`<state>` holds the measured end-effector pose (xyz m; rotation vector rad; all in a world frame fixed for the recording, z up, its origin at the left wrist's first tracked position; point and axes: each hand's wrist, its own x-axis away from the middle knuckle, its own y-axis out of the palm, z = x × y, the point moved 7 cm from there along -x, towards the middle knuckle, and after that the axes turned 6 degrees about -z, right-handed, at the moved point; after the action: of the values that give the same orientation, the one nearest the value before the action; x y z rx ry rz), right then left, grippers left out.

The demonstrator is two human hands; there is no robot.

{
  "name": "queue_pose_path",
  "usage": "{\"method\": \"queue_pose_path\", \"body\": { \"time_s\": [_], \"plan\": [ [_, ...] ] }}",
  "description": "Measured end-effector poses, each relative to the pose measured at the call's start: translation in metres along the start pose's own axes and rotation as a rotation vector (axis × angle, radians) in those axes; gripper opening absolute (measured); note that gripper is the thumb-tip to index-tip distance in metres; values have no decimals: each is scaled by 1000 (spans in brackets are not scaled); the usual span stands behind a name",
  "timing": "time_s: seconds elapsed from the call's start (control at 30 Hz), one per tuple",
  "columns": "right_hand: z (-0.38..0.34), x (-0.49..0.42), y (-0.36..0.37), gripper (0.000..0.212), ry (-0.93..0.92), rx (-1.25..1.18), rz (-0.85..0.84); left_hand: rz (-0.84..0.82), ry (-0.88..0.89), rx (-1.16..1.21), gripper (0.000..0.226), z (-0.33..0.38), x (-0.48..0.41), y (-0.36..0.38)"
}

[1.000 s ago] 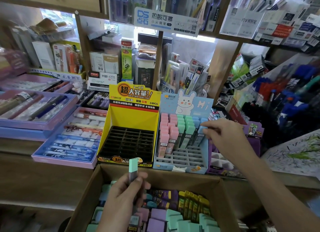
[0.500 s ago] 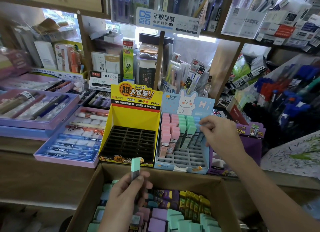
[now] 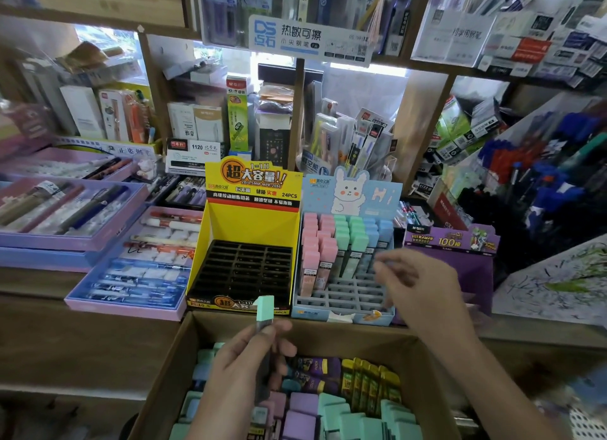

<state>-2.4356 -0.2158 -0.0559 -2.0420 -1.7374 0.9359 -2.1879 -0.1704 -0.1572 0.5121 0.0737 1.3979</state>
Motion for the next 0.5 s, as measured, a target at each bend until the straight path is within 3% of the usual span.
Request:
{"method": "queue_pose_path", "body": {
  "time_s": [0.17,0.3,0.5],
  "plan": [
    [30,45,38,20,179,-98,-232,-1,-15,-20,37,5,-5,6],
    [67,69,75,13,322,27,-481,30,-116,-17,46,-5,-21,7],
    [103,78,88,8,448,188,-679,-48,114,-240,28,24,-11,16]
  ]
}}
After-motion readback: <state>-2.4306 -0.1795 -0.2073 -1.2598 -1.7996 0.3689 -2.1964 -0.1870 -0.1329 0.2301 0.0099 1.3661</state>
